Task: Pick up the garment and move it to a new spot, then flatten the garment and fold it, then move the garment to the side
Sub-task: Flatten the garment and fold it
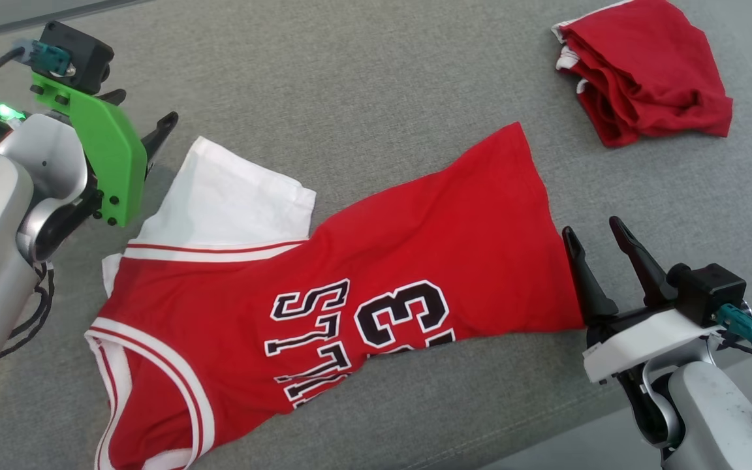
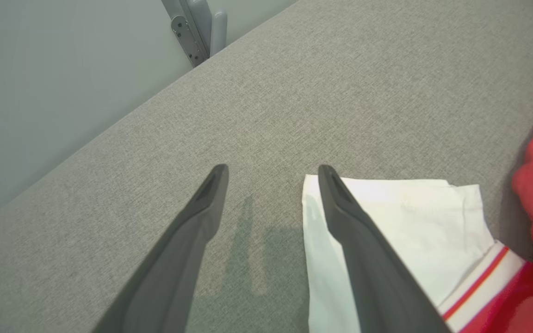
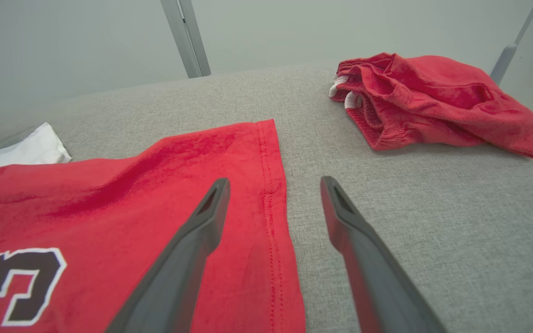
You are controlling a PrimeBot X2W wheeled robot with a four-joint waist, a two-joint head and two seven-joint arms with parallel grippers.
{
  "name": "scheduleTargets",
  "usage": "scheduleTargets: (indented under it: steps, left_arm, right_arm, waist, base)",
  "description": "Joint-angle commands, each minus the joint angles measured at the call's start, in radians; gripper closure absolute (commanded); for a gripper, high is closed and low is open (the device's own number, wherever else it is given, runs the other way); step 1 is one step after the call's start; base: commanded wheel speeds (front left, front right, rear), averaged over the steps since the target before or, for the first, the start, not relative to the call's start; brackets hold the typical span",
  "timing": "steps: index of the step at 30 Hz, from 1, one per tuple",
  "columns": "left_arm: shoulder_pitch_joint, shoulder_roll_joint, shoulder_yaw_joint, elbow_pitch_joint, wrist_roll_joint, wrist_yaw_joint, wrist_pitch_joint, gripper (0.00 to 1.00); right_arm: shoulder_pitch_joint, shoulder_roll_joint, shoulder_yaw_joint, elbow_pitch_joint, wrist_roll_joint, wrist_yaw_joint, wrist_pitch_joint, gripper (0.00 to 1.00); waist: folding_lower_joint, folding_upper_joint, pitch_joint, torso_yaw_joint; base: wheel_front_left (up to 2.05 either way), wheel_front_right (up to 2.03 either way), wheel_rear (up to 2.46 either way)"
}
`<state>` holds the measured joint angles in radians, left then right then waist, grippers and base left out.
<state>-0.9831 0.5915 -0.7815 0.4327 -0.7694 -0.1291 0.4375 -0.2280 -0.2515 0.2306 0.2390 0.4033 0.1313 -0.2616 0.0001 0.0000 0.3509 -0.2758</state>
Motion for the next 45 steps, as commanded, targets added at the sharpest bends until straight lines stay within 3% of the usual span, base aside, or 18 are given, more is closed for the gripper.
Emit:
scheduleTargets:
  steps: [1,17,18,22,30,42,45]
  left_arm:
    - [-0.033,0.017,-0.027,0.024,-0.032,-0.002,0.01,0.0]
    - [-0.16,0.067,-0.279,0.165,-0.178,-0.002,0.145,0.0]
    - [-0.158,0.067,-0.289,0.163,-0.186,-0.002,0.15,0.07]
    - [-0.161,0.071,-0.326,0.148,-0.224,-0.002,0.176,1.0]
    - [-0.178,0.079,-0.388,0.094,-0.283,-0.002,0.195,1.0]
    - [-0.269,0.107,-0.463,0.02,-0.268,-0.002,0.055,1.0]
    - [-0.276,0.112,-0.474,0.014,-0.286,-0.002,0.04,1.0]
  right_arm:
    - [-0.012,0.008,-0.003,-0.006,-0.007,-0.001,-0.004,0.0]
    - [-0.026,0.044,-0.024,-0.025,-0.016,-0.001,-0.004,0.0]
    - [-0.025,0.045,-0.026,-0.024,-0.016,-0.001,-0.004,0.0]
    - [-0.025,0.047,-0.035,-0.021,-0.017,-0.001,-0.004,0.0]
    - [-0.042,0.047,-0.037,-0.018,-0.022,-0.001,-0.004,0.0]
    - [-0.063,0.029,-0.024,0.0,-0.022,-0.001,-0.004,0.0]
    - [-0.09,0.021,0.004,0.053,-0.01,-0.001,-0.001,0.0]
  waist:
    - [-0.0001,0.0,0.059,-0.067]
    - [-0.0001,0.0,0.097,-0.125]
    - [-0.0001,0.0,0.097,-0.124]
    - [-0.0001,0.0,0.098,-0.118]
    - [-0.0001,0.0,0.097,-0.104]
    - [-0.0001,0.0,0.065,-0.076]
    - [-0.0001,0.0,0.056,-0.073]
  base:
    - [0.0,0.0,0.0]
    - [0.0,0.0,0.0]
    - [0.0,0.0,0.0]
    - [0.0,0.0,0.0]
    - [0.0,0.0,0.0]
    - [0.0,0.0,0.0]
    - [0.0,0.0,0.0]
